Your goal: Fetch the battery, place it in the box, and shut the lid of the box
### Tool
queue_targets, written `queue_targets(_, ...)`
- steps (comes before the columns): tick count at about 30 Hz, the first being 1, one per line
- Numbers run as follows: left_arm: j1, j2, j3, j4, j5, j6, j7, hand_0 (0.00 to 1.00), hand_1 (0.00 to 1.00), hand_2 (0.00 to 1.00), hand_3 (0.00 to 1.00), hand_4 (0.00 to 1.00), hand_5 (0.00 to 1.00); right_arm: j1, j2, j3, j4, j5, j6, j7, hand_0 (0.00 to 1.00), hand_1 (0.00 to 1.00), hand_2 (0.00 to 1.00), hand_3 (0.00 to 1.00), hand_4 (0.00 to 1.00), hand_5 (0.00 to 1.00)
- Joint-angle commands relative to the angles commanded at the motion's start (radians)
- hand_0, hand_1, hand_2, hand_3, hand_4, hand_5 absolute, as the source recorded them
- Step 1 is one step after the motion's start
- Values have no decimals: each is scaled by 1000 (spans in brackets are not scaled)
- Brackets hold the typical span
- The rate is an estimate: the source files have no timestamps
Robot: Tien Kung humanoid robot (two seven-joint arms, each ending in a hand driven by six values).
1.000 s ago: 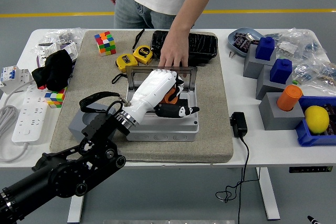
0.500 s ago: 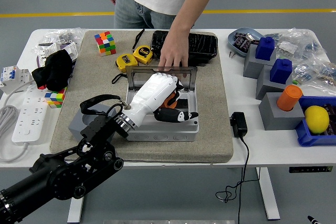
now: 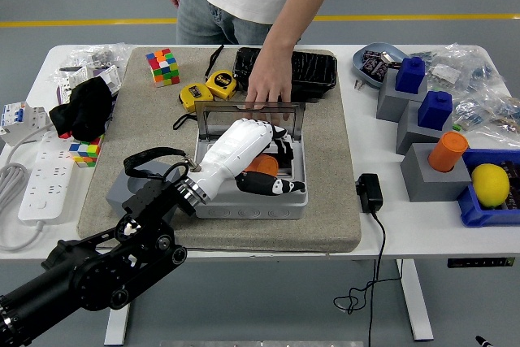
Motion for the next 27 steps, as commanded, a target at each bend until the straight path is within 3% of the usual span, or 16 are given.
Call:
queue_targets(1, 1, 2, -1, -6, 3, -5, 2, 922, 763, 706, 650, 998, 488, 0, 0, 0, 0, 0, 0, 0, 811, 798, 765, 783, 998, 998)
queue_targets(6, 10, 22, -5, -83, 26, -50, 32, 922, 763, 706, 650, 998, 488, 0, 0, 4, 2, -3, 1, 0, 811, 798, 765, 783, 998, 998)
queue_targets(7, 14, 31, -8, -116, 30, -81, 50, 810, 714, 672, 627, 998, 493, 0, 0, 5, 2, -4, 1, 0, 811, 798, 765, 783, 998, 998)
queue_targets(8, 16, 38, -10, -145, 28, -110, 66, 810, 714, 672, 627, 998, 493, 0, 0, 7, 2, -4, 1, 0, 811, 798, 765, 783, 998, 998)
queue_targets(12, 29, 70, -36, -285, -29, -263, 166, 810, 714, 672, 627, 998, 493, 1, 0, 8, 1, -3, 0, 0, 811, 798, 765, 783, 998, 998)
queue_targets(13, 31, 75, -45, -323, -61, -308, 199, 497, 606, 595, 569, 998, 554, 1, 0, 9, 1, -3, 0, 0, 811, 798, 765, 783, 998, 998)
queue_targets(17, 41, 81, -109, -443, -211, -477, 330, 497, 606, 595, 569, 998, 554, 2, 0, 14, 2, -5, 1, -1, 811, 798, 765, 783, 998, 998)
queue_targets(20, 49, 73, -179, -489, -346, -614, 404, 442, 578, 573, 547, 998, 607, 2, 3, 17, 2, -7, 1, -2, 811, 796, 764, 782, 998, 998)
queue_targets(22, 52, 69, -207, -494, -412, -676, 404, 442, 578, 573, 547, 998, 607, 1, 3, 18, 2, -7, 2, -2, 811, 796, 764, 782, 998, 998)
queue_targets(23, 55, 63, -234, -493, -451, -703, 378, 442, 578, 573, 547, 998, 607, 1, 4, 18, 2, -7, 2, -3, 811, 796, 764, 782, 998, 998)
queue_targets(24, 56, 59, -260, -492, -497, -699, 348, 442, 578, 573, 547, 998, 607, 0, 5, 19, 2, -8, 2, -3, 811, 796, 764, 782, 998, 998)
queue_targets(25, 56, 56, -280, -490, -542, -660, 309, 454, 604, 589, 557, 998, 536, 0, 5, 19, 2, -8, 2, -3, 810, 794, 763, 783, 998, 998)
queue_targets(27, 54, 46, -317, -468, -620, -587, 236, 454, 604, 589, 557, 998, 536, 0, 5, 18, 2, -7, 2, -3, 810, 794, 763, 783, 998, 998)
